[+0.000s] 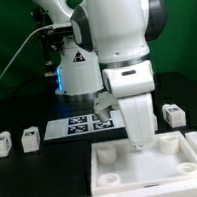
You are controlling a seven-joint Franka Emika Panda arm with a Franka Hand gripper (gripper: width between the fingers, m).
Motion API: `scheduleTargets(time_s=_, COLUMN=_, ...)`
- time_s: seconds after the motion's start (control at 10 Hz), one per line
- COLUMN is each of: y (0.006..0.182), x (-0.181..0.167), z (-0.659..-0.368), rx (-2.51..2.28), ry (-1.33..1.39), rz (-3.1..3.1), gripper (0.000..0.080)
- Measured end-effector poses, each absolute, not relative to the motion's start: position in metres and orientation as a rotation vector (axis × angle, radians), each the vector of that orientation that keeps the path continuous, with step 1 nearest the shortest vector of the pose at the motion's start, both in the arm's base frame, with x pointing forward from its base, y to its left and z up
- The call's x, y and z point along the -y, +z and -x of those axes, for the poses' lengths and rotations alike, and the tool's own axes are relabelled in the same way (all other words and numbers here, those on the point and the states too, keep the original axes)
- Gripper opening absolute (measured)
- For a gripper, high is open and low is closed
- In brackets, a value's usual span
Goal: Assemble one leg
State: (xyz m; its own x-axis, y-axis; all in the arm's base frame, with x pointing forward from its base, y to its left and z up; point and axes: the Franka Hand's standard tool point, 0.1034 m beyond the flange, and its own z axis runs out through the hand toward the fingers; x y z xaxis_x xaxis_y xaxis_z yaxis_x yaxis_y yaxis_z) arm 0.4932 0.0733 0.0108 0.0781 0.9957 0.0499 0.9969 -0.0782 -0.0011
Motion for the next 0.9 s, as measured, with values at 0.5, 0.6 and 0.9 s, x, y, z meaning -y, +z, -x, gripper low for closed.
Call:
scheduleTargets(time_s=0.5, y=0.0106, x=-0.0737, z=-0.4951, rx=2.164, ry=-0.058, rz=2.239, gripper=0.006)
scheduleTargets(time_s=0.6, y=0.0107, x=-0.0737, z=-0.495, rx=2.167, ry=-0.081, rz=2.246, gripper=0.006)
scheduleTargets(time_s=0.9, y=0.0105, x=-0.0732, z=-0.4949, rx=2.165, ry=-0.082, rz=2.249, gripper=0.0219)
